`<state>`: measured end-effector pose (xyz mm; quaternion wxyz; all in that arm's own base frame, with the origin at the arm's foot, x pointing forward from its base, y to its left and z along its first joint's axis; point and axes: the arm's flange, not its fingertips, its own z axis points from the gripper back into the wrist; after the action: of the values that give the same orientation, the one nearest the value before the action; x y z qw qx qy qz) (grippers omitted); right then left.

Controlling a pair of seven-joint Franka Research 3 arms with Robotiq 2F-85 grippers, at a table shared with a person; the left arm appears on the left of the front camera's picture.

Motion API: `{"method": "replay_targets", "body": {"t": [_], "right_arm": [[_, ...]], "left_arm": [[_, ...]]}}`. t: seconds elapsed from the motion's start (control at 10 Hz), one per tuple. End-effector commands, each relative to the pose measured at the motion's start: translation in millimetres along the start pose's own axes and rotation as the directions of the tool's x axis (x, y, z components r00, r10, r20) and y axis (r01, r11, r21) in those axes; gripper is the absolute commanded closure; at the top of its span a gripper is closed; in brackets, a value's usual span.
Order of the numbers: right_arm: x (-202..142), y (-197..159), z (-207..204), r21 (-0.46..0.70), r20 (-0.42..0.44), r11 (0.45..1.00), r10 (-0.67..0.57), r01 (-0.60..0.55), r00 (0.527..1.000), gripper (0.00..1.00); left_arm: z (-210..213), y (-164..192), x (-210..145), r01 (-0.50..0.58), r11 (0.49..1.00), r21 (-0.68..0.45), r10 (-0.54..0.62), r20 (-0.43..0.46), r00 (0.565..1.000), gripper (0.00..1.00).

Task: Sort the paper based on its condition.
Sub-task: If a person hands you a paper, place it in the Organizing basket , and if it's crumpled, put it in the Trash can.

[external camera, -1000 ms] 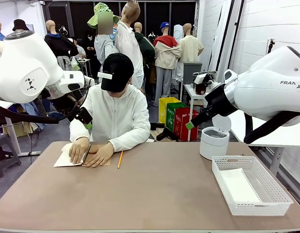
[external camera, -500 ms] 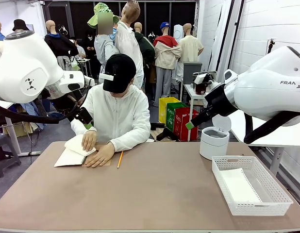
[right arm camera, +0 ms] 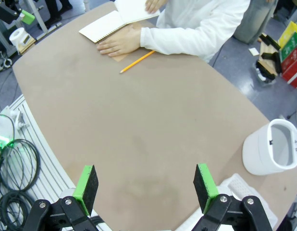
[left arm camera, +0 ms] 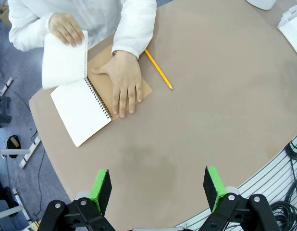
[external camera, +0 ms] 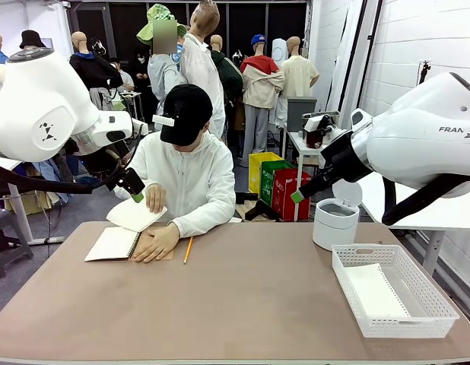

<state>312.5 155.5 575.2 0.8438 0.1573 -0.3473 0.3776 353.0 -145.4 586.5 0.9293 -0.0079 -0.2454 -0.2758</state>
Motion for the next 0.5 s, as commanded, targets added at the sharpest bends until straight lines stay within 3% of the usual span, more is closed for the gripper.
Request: {"method": "replay_targets", "body": {"t": [0.0, 0.4], "right_arm": [[-1.0, 0.6, -0.3, -0.004, -0.003, 1.0, 0.0, 0.0, 1.0, 0.0], [-1.0, 0.6, -0.3, -0.004, -0.003, 1.0, 0.0, 0.0, 1.0, 0.0]], "left_arm": [[0.5, 1.1, 0.2, -0.002, 1.0, -0.003, 0.002, 0.007, 1.0, 0.0], [0.5, 1.1, 0.2, -0.002, 1.0, -0.003, 0.002, 0.007, 1.0, 0.0]]}}
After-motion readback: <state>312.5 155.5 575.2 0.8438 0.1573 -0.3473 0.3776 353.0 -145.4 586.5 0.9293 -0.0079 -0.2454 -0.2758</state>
